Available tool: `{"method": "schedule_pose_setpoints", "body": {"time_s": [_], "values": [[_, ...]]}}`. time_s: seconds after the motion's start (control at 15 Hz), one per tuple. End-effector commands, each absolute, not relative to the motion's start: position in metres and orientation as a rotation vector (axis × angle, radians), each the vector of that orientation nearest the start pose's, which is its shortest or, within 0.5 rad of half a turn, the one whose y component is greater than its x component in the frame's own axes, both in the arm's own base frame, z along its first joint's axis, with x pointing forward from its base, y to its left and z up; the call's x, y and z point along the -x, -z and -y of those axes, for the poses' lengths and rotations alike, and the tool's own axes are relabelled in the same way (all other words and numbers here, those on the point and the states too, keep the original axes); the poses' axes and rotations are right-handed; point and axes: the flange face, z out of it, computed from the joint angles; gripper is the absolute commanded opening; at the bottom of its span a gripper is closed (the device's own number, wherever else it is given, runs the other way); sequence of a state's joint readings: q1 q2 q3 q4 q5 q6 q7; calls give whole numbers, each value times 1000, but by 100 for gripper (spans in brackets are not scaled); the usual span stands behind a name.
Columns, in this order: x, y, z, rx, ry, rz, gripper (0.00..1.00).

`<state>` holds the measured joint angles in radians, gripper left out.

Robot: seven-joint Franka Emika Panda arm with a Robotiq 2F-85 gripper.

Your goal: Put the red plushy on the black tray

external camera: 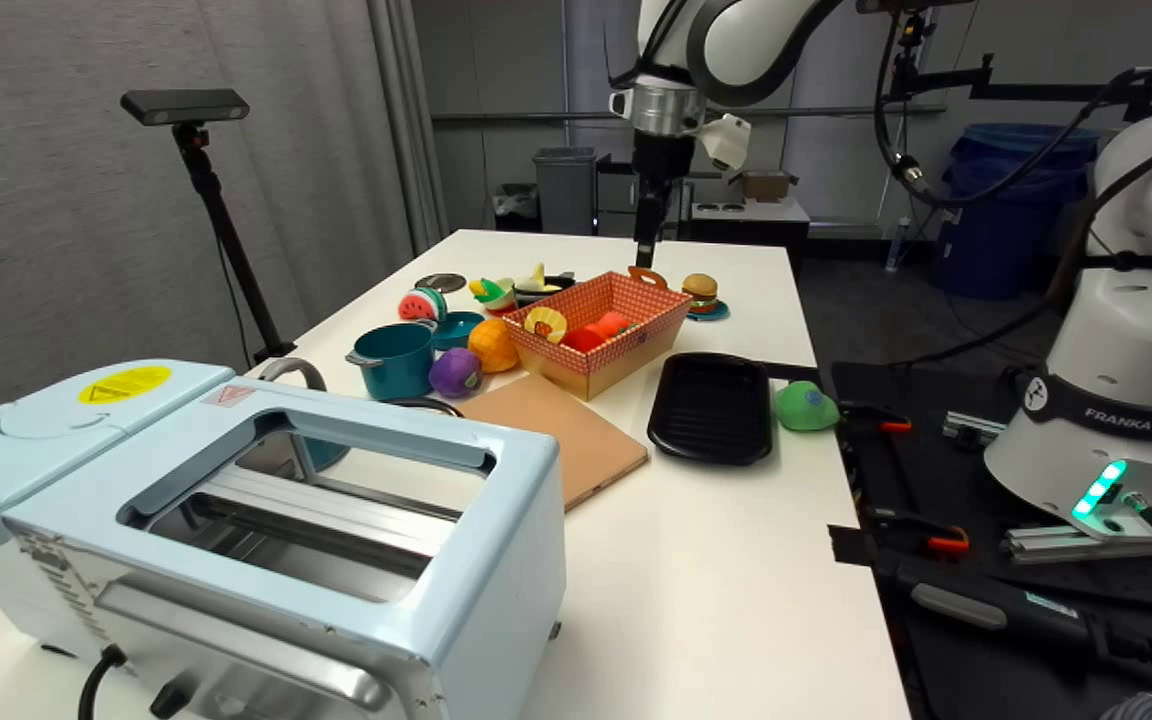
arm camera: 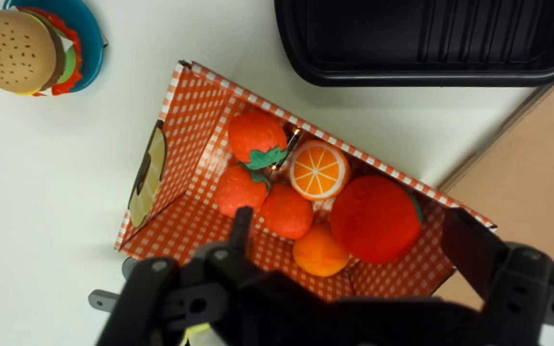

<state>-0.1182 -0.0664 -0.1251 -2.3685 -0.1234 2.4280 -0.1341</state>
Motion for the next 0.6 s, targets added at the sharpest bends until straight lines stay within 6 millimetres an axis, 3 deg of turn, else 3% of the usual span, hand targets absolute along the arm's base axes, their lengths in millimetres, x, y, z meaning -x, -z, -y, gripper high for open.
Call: {"method": "schedule_pose_setpoints", "body": {"time_s": [0.0,0.53], "values": [[-514,-350,128,3261,164,-37,100],[-556,-309,124,3278,64,16,100]]}}
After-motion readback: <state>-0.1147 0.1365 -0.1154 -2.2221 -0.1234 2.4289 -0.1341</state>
